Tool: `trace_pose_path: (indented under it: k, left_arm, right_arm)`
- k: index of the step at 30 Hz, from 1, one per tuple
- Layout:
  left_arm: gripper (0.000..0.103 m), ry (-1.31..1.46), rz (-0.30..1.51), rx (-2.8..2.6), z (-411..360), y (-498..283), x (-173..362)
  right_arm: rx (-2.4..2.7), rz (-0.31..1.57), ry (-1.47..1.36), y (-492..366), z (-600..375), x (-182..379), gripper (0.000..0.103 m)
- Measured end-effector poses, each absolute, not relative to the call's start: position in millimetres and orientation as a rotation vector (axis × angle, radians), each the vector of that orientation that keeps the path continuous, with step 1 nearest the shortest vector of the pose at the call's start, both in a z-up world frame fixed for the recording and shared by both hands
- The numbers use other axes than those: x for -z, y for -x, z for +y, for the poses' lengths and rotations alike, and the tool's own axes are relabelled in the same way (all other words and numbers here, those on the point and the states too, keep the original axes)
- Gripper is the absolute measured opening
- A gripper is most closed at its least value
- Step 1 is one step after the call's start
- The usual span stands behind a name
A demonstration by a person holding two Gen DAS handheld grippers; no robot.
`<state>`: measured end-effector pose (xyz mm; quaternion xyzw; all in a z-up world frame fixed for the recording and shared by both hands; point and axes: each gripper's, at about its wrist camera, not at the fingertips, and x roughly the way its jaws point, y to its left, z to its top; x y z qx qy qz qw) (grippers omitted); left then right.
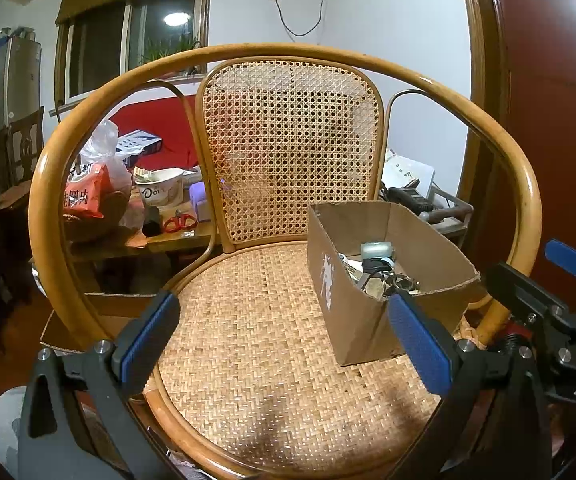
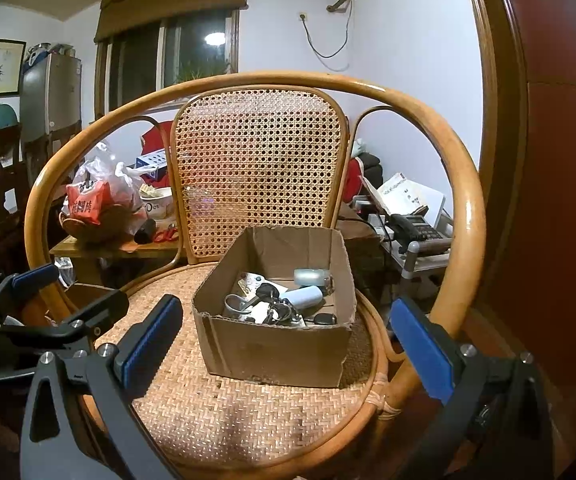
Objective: Organize rigid objects
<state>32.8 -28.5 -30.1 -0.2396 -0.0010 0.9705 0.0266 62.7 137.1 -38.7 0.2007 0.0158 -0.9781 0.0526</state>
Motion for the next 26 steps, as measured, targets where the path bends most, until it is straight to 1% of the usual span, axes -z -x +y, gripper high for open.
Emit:
trace_pose_path:
  k: [26]
  left_arm:
    - [0.103,0.718,0.015,-2.993,-28.6,-34.3,32.2]
  right_arm:
    - [2.974,0.042,-0.611,-64.1,136.7,38.7,0.103]
